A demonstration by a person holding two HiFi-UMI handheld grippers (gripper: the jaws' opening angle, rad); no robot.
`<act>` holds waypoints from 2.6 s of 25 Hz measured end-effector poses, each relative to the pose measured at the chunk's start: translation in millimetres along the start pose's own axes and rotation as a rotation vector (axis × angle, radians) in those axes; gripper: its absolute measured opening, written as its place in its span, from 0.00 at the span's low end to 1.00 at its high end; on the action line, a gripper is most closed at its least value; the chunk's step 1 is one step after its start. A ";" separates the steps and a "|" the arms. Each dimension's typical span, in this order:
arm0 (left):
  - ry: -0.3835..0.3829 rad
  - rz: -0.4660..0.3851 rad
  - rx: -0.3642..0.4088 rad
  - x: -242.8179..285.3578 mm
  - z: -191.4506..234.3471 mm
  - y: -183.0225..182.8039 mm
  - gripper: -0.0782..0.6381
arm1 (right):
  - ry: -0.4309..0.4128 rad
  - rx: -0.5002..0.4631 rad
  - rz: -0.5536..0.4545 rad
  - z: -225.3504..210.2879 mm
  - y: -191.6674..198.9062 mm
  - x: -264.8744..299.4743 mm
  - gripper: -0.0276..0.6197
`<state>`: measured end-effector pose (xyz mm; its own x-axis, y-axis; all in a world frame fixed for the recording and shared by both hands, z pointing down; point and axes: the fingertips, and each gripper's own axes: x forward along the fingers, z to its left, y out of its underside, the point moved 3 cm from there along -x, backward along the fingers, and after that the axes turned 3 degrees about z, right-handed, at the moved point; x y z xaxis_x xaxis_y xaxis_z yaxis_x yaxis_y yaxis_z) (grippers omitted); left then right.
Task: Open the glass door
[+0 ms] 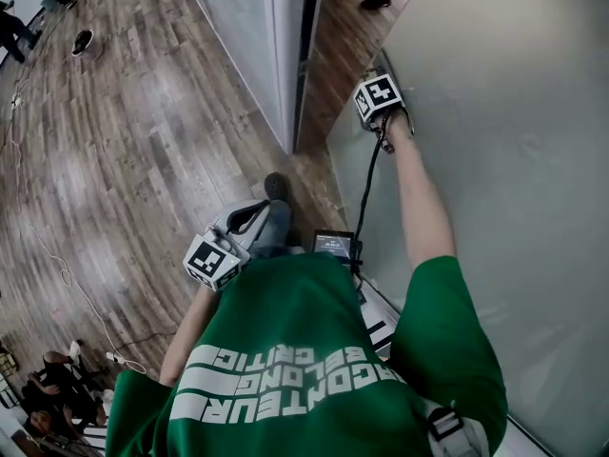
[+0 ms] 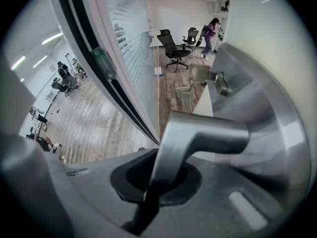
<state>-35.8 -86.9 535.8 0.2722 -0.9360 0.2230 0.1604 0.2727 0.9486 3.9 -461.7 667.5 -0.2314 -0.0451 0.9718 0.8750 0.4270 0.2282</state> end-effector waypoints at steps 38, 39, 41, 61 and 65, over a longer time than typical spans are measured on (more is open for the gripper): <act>0.583 0.077 0.077 262.5 5.2 -50.2 0.13 | 0.108 0.393 -0.020 -235.7 123.2 -24.8 0.03; 0.597 0.083 0.081 267.7 4.1 -51.2 0.13 | 0.113 0.406 -0.028 -244.3 127.6 -26.5 0.03; 0.624 0.096 0.089 277.3 -0.3 -53.4 0.13 | 0.123 0.433 -0.039 -262.5 137.8 -29.2 0.03; 0.691 0.114 0.140 376.6 -46.5 -65.2 0.13 | 0.166 0.698 -0.042 -401.4 260.7 -45.6 0.03; 0.715 0.115 0.143 400.0 -62.4 -70.7 0.13 | 0.176 0.741 -0.048 -424.7 282.1 -50.4 0.03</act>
<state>120.9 -466.7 543.9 0.8395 -0.5166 0.1684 -0.0184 0.2827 0.9590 443.0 -722.5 708.1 -0.1363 -0.1958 0.9711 0.3366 0.9128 0.2313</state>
